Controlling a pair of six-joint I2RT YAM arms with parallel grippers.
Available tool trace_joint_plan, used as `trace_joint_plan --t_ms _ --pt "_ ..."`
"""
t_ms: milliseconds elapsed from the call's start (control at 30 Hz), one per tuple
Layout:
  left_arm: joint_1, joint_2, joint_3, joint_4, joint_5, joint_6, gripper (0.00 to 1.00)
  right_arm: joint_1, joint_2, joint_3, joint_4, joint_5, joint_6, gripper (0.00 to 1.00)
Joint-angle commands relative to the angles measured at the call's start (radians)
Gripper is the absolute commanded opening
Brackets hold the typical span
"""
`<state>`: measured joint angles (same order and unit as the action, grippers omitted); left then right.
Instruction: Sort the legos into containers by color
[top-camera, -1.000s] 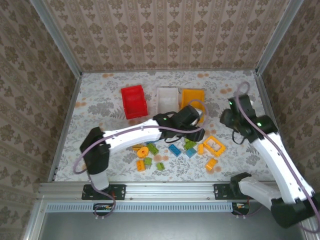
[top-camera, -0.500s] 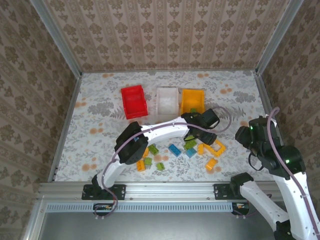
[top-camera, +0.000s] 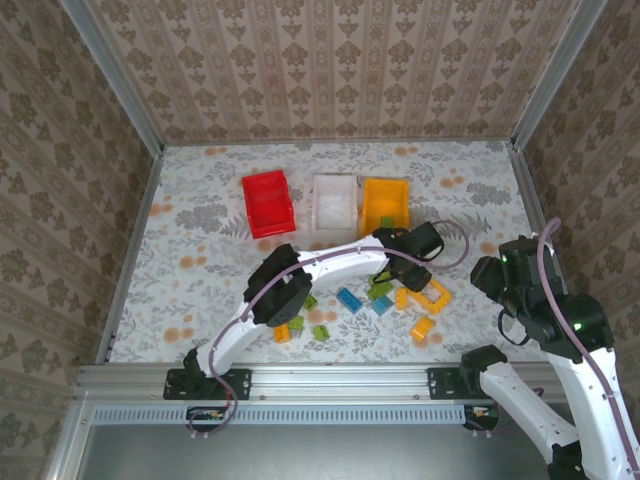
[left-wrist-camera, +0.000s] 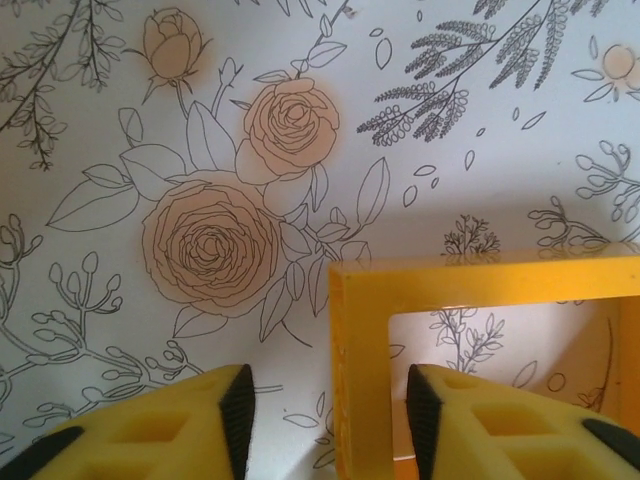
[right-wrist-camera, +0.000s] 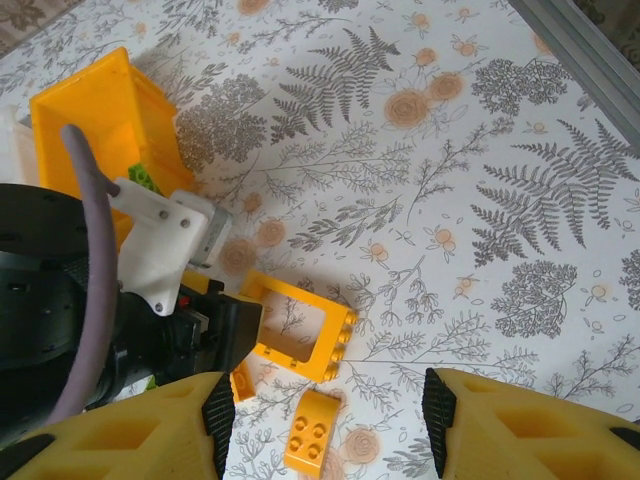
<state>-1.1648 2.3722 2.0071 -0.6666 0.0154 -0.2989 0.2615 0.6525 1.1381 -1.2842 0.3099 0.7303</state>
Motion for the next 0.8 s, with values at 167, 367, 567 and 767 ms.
trace_joint_plan --t_ms 167,367,567,767 --pt "-0.010 0.042 0.078 -0.030 -0.006 0.044 0.31 -0.005 -0.007 -0.007 -0.018 -0.014 -0.003 0.56" --pt "-0.012 0.002 0.088 -0.020 -0.055 0.067 0.10 -0.005 -0.013 -0.021 -0.002 -0.018 -0.022 0.56" --pt "0.007 -0.158 0.022 -0.021 -0.163 0.124 0.00 -0.005 -0.011 0.013 0.029 -0.042 -0.080 0.55" --pt "0.096 -0.350 -0.081 -0.048 -0.188 0.231 0.00 -0.005 0.007 0.009 0.155 -0.187 -0.174 0.54"
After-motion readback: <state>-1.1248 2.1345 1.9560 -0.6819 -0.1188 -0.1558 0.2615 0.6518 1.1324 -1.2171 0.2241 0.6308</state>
